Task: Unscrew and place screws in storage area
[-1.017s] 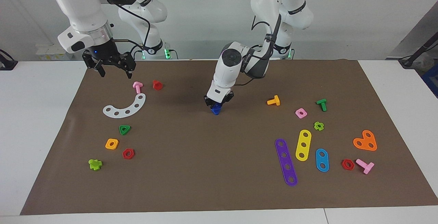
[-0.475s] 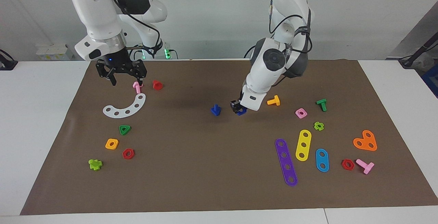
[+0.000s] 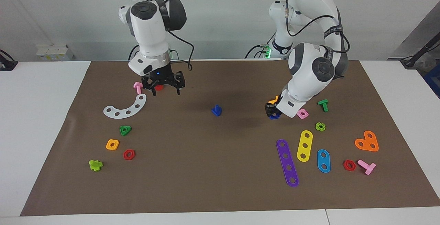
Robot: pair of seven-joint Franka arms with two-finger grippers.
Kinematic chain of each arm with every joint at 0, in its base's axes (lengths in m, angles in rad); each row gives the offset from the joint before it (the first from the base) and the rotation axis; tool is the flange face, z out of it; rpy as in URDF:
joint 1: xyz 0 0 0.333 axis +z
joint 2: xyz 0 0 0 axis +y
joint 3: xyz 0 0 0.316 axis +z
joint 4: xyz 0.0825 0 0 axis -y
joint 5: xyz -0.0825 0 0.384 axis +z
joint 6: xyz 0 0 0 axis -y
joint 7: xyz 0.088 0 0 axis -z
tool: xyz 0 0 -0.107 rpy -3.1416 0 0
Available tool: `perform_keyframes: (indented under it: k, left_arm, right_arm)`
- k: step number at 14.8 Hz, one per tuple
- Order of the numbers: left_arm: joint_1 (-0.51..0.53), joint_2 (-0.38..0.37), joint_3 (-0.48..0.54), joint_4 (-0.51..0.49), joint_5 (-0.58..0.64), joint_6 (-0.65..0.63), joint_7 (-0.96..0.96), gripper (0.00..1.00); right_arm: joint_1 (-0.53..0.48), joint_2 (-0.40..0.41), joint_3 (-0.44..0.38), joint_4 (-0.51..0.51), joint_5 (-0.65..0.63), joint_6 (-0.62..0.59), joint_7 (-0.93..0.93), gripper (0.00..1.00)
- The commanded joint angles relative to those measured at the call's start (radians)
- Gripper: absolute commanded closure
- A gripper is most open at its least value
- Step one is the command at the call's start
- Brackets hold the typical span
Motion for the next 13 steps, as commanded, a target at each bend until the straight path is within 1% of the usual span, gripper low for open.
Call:
perform_keyframes:
  k: [1,3,5,7,9,10,11,13]
  left_arm:
    - [0.009,-0.061,-0.007,-0.142,0.049,0.129,0.103,1.0]
    - [0.009,-0.099,-0.003,-0.272,0.074,0.266,0.169,1.0]
    - [0.037,-0.113,-0.003,-0.361,0.075,0.363,0.217,1.0]
    - [0.038,-0.106,-0.003,-0.395,0.075,0.406,0.242,1.0]
    - [0.038,-0.101,-0.004,-0.405,0.075,0.42,0.242,1.0]
    - [0.038,-0.101,-0.003,-0.402,0.075,0.42,0.243,0.64]
    - [0.038,-0.098,-0.003,-0.394,0.084,0.42,0.248,0.01]
    - [0.037,-0.098,-0.004,-0.371,0.121,0.4,0.251,0.0]
  right_arm:
    - [0.098,0.098,-0.003,-0.002,0.012,0.119,0.112,0.01]
    - [0.166,0.176,-0.003,-0.004,0.005,0.202,0.177,0.01]
    - [0.204,0.224,-0.003,-0.004,-0.003,0.277,0.231,0.04]
    - [0.224,0.248,-0.003,-0.004,-0.003,0.303,0.243,0.08]
    - [0.253,0.273,-0.005,-0.007,-0.006,0.317,0.256,0.12]
    - [0.258,0.274,-0.005,-0.017,-0.006,0.325,0.263,0.13]
    - [0.261,0.271,-0.003,-0.027,-0.008,0.327,0.263,0.14]
    - [0.276,0.265,-0.005,-0.053,-0.008,0.328,0.266,0.18]
